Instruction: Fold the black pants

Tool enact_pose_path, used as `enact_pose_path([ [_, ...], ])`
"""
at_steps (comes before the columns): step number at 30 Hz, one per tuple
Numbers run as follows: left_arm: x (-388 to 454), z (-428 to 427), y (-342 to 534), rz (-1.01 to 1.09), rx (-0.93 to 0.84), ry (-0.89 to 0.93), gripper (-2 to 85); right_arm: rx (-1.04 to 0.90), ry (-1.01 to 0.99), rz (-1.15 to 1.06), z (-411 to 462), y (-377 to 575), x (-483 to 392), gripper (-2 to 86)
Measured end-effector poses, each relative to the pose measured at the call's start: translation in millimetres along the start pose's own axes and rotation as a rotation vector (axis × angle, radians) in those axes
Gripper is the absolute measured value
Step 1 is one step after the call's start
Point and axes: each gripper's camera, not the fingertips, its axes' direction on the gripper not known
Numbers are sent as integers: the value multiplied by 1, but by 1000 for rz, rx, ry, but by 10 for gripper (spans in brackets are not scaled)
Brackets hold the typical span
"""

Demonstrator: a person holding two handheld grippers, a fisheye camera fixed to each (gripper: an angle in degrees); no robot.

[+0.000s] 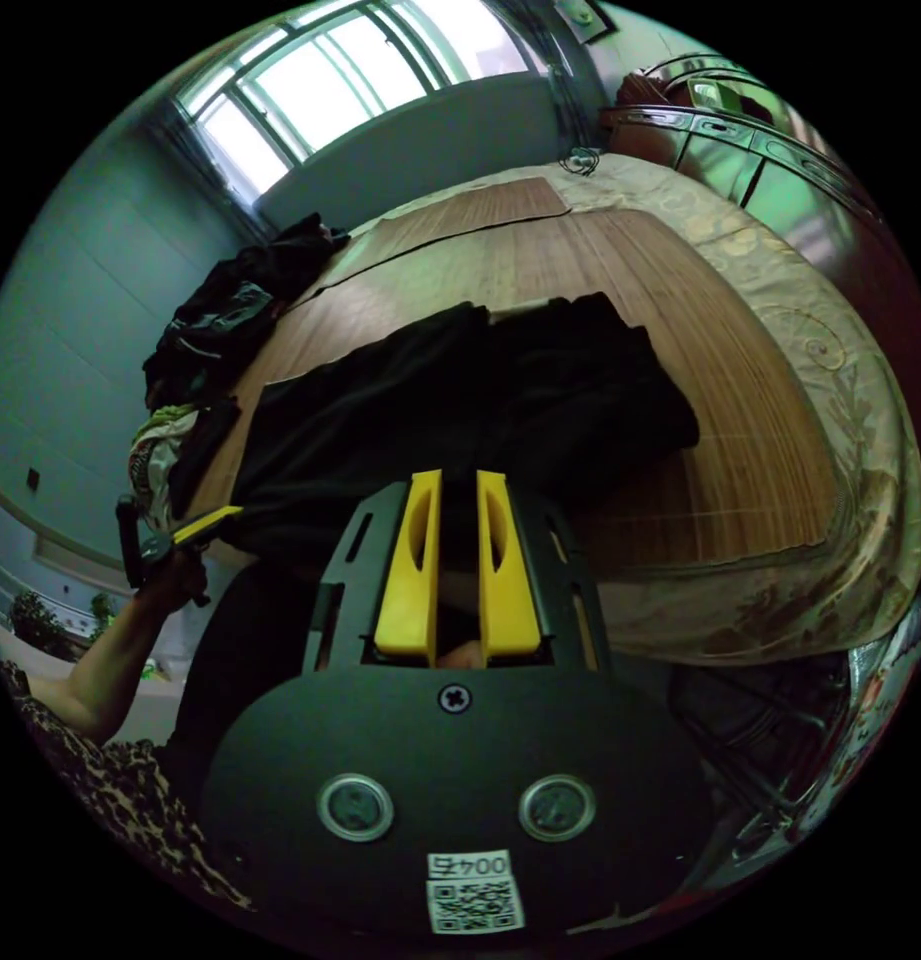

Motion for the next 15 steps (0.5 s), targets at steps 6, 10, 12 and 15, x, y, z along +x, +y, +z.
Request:
enact_pose_path([
  [6, 5, -1, -4, -5, 0, -5, 2, -87, 119, -27, 20, -2, -10, 87],
  [10, 9, -2, -7, -2, 0, -4, 2, -78, 160, -33, 18, 3, -18, 61],
  [12, 11, -2, -9, 2, -3, -1, 2, -42, 164, -64, 12, 6, -24, 24],
  [15, 14, -3, -12, 10, -7, 1, 2, -11, 170, -136, 1, 6, -35, -1],
])
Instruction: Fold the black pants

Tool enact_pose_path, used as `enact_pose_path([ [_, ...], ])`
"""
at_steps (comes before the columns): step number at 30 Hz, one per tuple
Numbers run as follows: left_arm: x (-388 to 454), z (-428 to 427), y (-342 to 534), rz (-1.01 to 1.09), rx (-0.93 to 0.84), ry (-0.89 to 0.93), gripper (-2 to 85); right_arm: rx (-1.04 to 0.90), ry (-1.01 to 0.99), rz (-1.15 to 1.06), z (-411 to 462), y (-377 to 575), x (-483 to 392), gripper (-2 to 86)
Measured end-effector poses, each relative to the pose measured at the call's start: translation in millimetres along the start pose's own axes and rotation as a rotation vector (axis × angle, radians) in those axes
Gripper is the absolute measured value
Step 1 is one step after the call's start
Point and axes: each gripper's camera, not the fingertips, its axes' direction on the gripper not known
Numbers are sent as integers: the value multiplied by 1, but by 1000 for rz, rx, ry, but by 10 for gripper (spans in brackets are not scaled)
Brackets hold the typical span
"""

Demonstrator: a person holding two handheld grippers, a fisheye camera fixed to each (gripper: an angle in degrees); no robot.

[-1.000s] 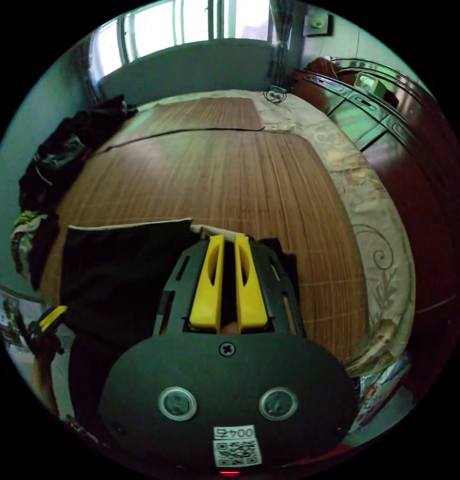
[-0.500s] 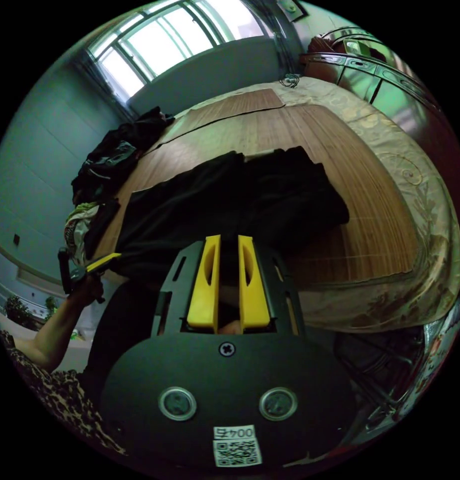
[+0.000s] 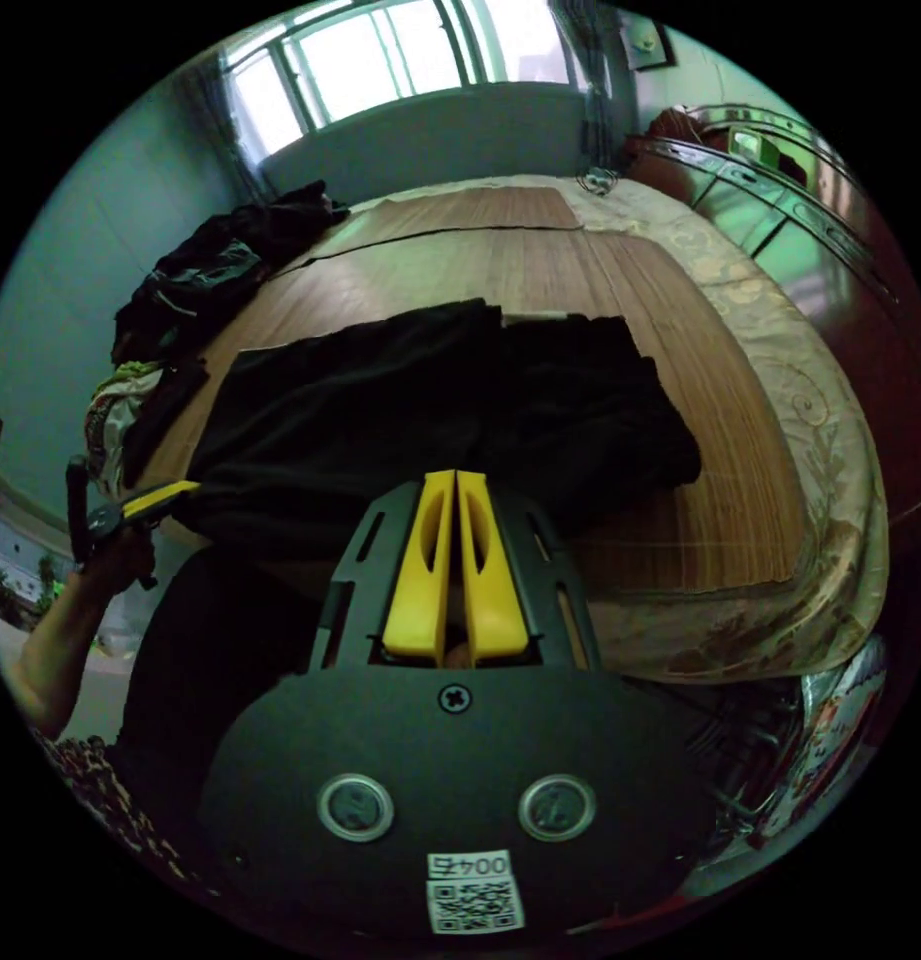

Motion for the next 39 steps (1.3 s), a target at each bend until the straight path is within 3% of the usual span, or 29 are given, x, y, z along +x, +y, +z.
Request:
enact_pose_path([
  [4, 4, -2, -4, 4, -1, 11, 3, 13, 31, -8, -10, -7, -2, -7],
  [10, 13, -5, -9, 17, 11, 19, 3, -49, -87, 36, -12, -25, -5, -8],
  [13, 18, -7, -10, 39, 18, 21, 4, -213, 36, 29, -1, -29, -10, -8],
  [17, 19, -11, -14, 53, 25, 67, 5, -257, 121, 5, 8, -19, -16, -8],
  [22, 29, -32, -25, 57, 30, 58, 3, -186, 169, 33, -6, -19, -24, -7],
  [27, 68, -58, -37, 119, 136, 99, 2, -87, 125, -97, -27, -22, -70, -7],
  [31, 112, -33, -53, 239, 38, 64, 3, -78, 205, -208, -11, -29, -110, -7],
  [33, 130, -9, -56, 292, -101, 28, 4, -140, 262, -227, 4, -28, -117, -7],
  [35, 138, -9, -53, 310, -62, -1, 5, -261, 322, -252, 27, -20, -118, -7],
  [39, 141, -16, -54, 273, -53, 44, 6, -173, 336, -293, 24, -10, -121, -3],
])
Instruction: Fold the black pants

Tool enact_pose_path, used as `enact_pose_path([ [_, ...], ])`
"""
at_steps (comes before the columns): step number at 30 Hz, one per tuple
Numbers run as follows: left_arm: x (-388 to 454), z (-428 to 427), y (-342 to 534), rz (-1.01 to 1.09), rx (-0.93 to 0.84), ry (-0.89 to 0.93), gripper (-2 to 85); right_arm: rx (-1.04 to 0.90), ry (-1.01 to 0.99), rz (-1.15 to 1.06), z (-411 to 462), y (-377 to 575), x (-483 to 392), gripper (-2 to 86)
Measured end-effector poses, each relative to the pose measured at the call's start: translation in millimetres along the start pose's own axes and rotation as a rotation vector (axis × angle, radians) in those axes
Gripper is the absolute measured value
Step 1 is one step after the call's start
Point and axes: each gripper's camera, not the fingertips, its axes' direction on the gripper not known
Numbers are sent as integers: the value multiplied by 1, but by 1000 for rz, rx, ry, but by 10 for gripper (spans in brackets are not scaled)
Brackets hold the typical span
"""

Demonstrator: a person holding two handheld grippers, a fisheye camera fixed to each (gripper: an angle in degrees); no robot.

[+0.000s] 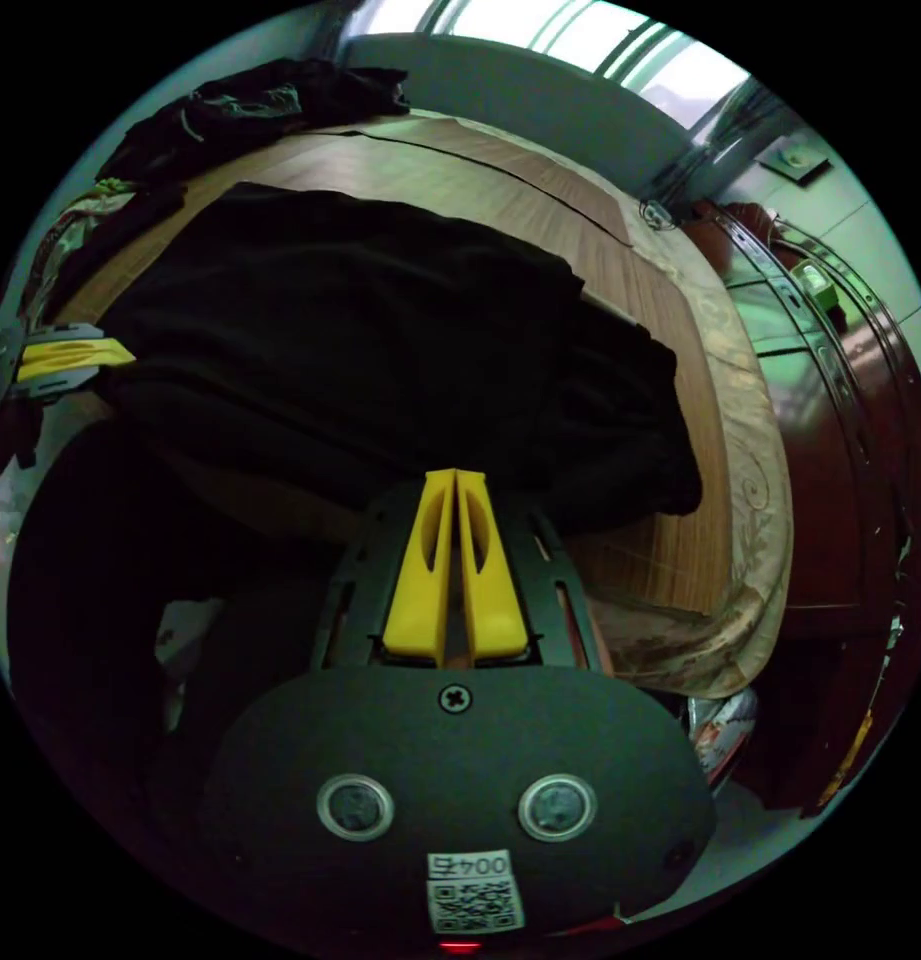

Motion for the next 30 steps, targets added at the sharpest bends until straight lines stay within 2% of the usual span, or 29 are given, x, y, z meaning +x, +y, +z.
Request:
enact_pose_path([
  [4, 9, -20, -7, -22, 76, 1, 7, -11, 4, 25, -15, -4, 9, 30],
  [8, 39, -25, -37, 50, 121, 33, 6, -1, -3, 39, -12, 1, 13, 64],
  [12, 65, -3, -69, 91, 72, 58, 6, 4, -71, 98, 0, 7, 22, 66],
  [15, 75, 23, -78, 79, -31, 71, 5, -24, -145, 128, -4, 9, 38, 67],
  [21, 84, 29, -71, 30, 37, 74, 2, 167, -202, 259, -35, 10, 90, 56],
  [25, 89, 31, -74, 35, 38, 74, 2, 204, -288, 307, -32, -26, 125, 52],
  [30, 93, 33, -76, 34, 48, 80, 1, 184, -236, 215, -14, -82, 127, 51],
])
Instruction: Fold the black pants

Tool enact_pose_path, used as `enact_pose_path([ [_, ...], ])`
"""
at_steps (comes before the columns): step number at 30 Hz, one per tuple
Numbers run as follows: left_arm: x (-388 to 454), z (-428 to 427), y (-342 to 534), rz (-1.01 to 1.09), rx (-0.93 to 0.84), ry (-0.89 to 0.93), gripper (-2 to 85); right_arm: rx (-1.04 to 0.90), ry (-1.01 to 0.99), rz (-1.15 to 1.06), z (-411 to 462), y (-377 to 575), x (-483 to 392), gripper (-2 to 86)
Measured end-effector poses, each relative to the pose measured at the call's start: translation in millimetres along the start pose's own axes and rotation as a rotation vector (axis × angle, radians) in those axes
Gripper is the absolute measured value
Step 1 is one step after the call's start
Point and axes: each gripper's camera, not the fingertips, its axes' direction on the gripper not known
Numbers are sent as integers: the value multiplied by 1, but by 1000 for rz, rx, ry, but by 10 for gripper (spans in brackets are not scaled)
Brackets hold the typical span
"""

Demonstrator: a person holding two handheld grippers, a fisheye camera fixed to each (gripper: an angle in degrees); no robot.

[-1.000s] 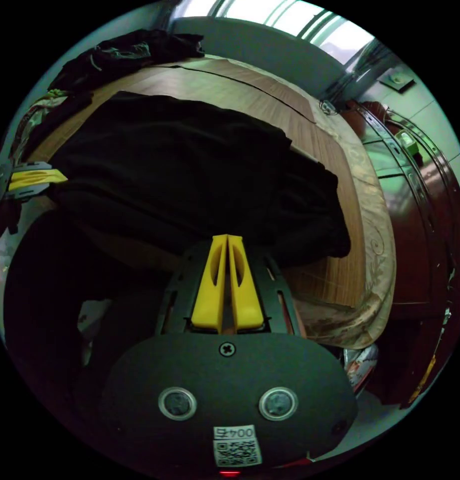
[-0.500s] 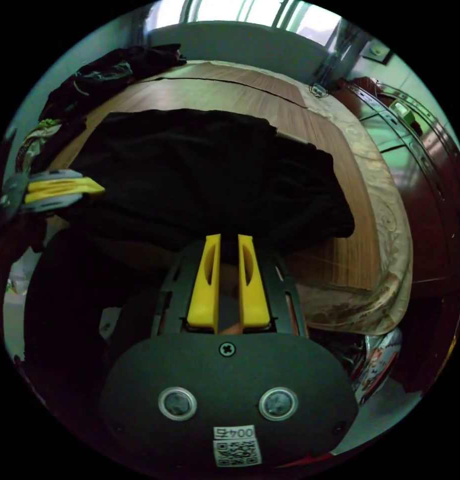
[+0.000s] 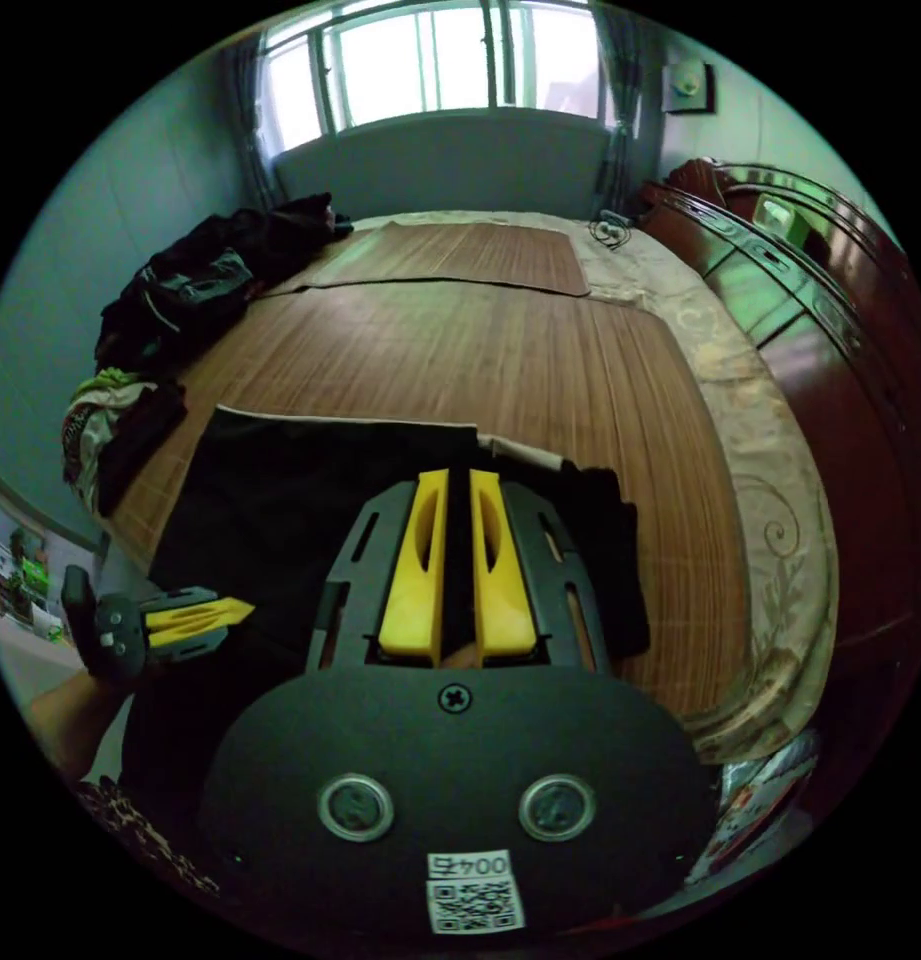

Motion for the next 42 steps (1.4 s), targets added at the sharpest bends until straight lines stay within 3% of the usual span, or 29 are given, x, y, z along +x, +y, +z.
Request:
enact_pose_path([
  [3, 2, 1, -1, 1, 4, 6, 1, -11, 20, 21, 18, -19, 6, 52],
  [7, 4, 3, -3, -1, 12, 16, 1, -21, -222, 206, 40, -34, 47, 73],
  [12, 10, 4, -5, 8, 15, 4, 1, -137, -227, 204, 69, -55, 62, 102],
  [20, 15, 7, -8, 4, 17, 4, 1, 43, -181, -29, 41, -54, 24, -2],
  [29, 22, 9, -11, 10, 18, -14, 2, 29, -197, -349, -4, 40, -58, 5],
  [32, 24, 10, -12, 11, 18, -22, 2, -7, -90, -387, 2, 61, -72, 33],
  [38, 23, 12, -15, 1, 17, -5, 1, 68, -95, -122, -4, 9, -27, 65],
  [42, 23, 14, -17, 1, 20, -5, 1, 64, -105, -109, 5, -39, -19, 65],
])
